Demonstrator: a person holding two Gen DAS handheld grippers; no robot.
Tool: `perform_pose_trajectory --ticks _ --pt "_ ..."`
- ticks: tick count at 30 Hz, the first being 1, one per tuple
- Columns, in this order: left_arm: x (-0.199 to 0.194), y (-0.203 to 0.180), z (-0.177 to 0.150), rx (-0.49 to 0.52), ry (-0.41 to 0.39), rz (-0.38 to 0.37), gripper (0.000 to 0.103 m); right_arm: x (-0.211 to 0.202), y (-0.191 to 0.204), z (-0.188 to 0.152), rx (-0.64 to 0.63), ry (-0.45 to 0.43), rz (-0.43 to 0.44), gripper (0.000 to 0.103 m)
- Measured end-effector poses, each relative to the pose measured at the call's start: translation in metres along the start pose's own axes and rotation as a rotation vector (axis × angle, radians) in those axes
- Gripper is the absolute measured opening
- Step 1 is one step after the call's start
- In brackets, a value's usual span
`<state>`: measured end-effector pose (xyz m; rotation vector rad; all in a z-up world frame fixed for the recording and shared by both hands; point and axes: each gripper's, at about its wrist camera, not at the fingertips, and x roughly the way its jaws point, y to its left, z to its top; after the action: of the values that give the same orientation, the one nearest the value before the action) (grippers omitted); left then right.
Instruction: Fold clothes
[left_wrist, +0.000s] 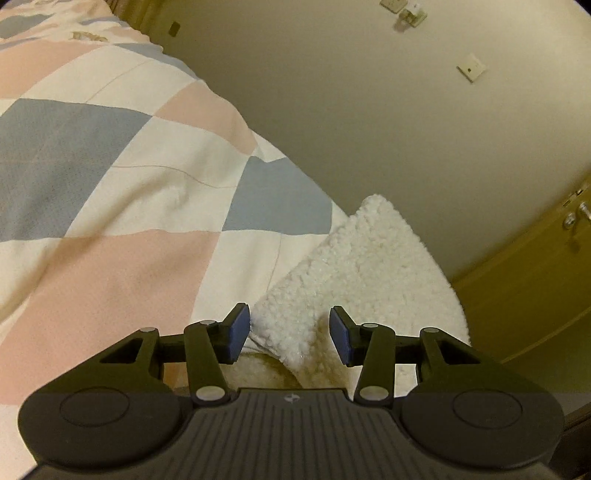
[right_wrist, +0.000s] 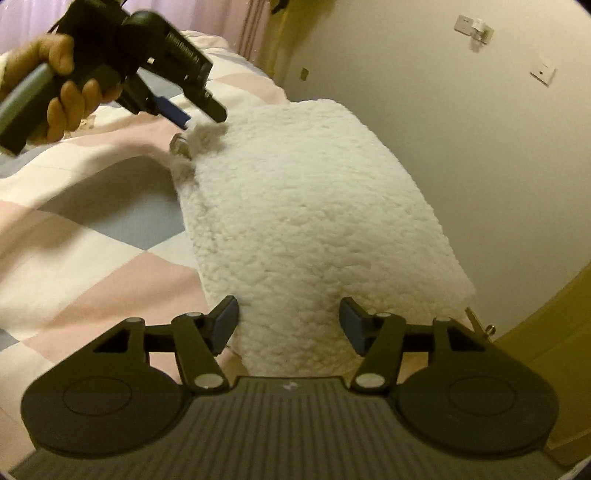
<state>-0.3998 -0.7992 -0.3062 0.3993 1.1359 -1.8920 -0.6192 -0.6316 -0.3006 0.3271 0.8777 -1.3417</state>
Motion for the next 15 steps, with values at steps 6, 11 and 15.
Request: perform_pose_trajectory --ticks 6,11,15 --pt "0.015 -0.004 -0.001 0.103 0.044 0.022 0.042 -0.003 0.007 -0.005 -0.015 0.009 -0.019 0.056" --pt "0.019 0.003 -0.001 0.119 0.048 0.042 0.015 -0.005 0.006 -0.007 -0.006 0.012 -0.015 0.032" --pt "-0.003 -0.002 -0.003 0.170 -0.009 0.031 0.003 -0.017 0.002 -0.006 0.008 -0.014 0.025 0.017"
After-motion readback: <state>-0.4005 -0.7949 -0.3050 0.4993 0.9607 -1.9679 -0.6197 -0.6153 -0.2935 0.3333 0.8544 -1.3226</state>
